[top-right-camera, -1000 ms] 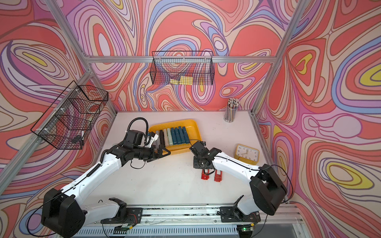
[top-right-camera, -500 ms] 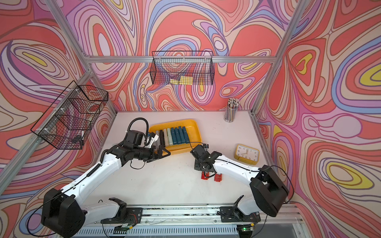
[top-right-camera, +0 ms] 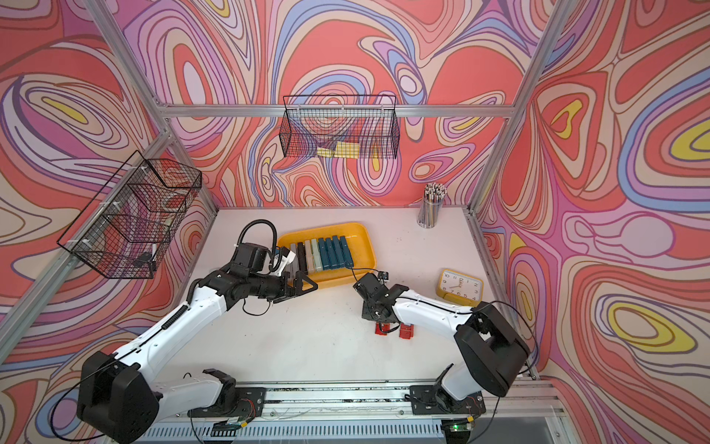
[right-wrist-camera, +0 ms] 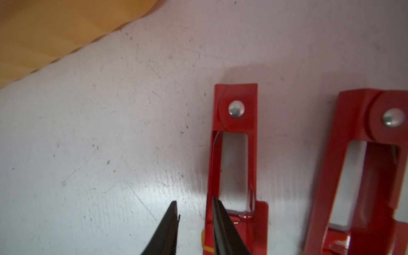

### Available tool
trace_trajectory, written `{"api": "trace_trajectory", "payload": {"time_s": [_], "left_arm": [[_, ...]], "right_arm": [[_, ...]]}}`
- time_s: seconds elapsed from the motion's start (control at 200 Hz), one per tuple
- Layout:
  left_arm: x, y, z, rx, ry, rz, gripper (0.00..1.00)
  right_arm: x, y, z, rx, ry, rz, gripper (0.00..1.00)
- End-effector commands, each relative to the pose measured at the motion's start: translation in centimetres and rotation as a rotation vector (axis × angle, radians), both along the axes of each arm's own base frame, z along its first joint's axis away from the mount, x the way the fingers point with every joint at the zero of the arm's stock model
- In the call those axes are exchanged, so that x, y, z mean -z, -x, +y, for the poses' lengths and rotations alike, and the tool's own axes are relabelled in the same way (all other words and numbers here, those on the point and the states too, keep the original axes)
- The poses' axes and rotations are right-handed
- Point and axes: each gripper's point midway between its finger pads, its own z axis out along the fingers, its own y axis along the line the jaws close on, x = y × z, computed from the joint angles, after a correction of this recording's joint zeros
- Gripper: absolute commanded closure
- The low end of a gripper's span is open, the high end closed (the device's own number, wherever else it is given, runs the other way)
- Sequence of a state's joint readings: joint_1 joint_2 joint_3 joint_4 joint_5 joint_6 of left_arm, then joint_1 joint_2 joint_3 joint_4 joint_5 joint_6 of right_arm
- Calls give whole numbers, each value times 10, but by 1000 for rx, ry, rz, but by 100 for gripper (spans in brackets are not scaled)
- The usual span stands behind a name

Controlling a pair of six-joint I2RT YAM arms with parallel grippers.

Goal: Put the pruning pliers into the storage box
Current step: Pick up the pruning pliers from the center of the board.

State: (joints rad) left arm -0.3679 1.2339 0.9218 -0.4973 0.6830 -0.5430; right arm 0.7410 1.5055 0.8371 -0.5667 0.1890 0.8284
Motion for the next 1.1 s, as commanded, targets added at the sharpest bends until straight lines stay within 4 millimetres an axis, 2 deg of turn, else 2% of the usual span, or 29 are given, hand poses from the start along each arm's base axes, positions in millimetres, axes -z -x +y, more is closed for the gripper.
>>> {"api": "trace_trajectory", "payload": {"time_s": [0.0, 0.541, 0.926, 1.097], "left_arm": [[2, 0, -1, 6, -8, 2, 1], [4, -4, -2, 4, -8, 11, 1], [4, -6, -4, 4, -1, 17, 1], [5, -7, -5, 1, 4, 18, 1]], "right_arm": [[7, 0, -3, 6, 24, -1, 70], [23, 1, -5, 4, 50, 21, 75], [24, 1, -8, 4, 68, 18, 83], [21, 0, -8, 1, 76, 17, 100]]}}
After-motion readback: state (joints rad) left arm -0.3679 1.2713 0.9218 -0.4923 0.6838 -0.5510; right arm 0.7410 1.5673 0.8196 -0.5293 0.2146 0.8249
